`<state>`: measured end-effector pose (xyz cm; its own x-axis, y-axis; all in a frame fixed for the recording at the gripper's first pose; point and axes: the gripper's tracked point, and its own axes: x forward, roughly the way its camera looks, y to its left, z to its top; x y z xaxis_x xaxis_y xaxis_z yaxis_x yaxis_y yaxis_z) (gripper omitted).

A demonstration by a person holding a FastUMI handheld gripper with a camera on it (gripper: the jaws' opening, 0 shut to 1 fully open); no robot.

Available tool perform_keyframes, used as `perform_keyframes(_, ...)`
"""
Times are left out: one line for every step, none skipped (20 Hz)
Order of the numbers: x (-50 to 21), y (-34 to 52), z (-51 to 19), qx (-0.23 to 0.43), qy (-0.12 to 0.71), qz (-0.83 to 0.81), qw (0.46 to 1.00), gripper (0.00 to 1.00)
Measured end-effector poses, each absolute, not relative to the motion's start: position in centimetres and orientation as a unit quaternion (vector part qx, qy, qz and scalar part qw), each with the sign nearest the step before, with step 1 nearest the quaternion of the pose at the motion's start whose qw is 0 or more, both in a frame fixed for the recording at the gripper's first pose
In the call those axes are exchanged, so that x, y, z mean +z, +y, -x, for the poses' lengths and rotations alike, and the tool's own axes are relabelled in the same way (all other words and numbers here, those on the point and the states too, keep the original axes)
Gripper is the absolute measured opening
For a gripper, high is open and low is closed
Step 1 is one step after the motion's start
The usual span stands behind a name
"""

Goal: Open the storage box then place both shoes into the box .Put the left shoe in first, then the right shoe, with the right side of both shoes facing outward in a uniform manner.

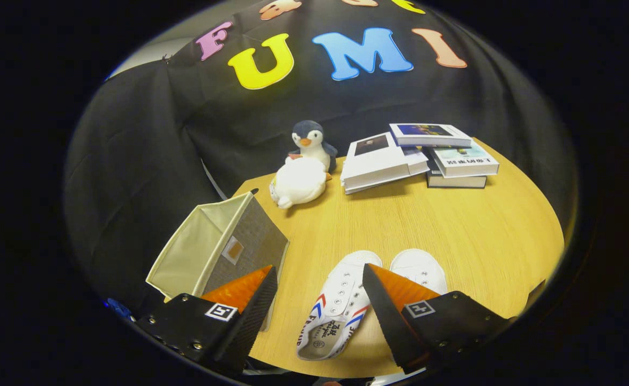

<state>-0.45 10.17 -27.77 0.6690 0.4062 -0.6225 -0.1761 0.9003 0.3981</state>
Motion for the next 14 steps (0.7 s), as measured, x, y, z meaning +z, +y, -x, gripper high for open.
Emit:
perform_keyframes(-28.5,9.9,0.6,0.158,0.382,-0.152,0.898,0.98)
perform_keyframes(-29.2,9.8,0.9,0.156,0.389,-0.149,0.896,0.98)
perform_keyframes(-29.9,9.6,1.2,0.153,0.397,-0.144,0.893,0.98)
perform_keyframes(-30.6,9.4,1.5,0.152,0.404,-0.14,0.891,0.98)
perform_keyframes(-31.3,9.2,1.8,0.149,0.414,-0.135,0.888,0.98)
perform_keyframes(-32.0,9.2,2.2,0.15,0.423,-0.134,0.883,0.98)
perform_keyframes(-32.6,9.3,2.4,0.15,0.433,-0.133,0.879,0.98)
perform_keyframes(-33.2,9.3,2.7,0.15,0.442,-0.134,0.874,0.98)
perform_keyframes(-33.8,9.4,3.1,0.151,0.451,-0.134,0.869,0.98)
perform_keyframes(-34.3,9.5,3.3,0.149,0.46,-0.131,0.865,0.98)
perform_keyframes(-34.8,9.3,3.5,0.147,0.468,-0.128,0.862,0.98)
perform_keyframes(-35.3,9.3,3.7,0.145,0.475,-0.125,0.859,0.98)
perform_keyframes(-35.8,9.3,3.7,0.143,0.482,-0.122,0.856,0.98)
perform_keyframes(-36.1,9.3,3.8,0.142,0.485,-0.121,0.854,0.98)
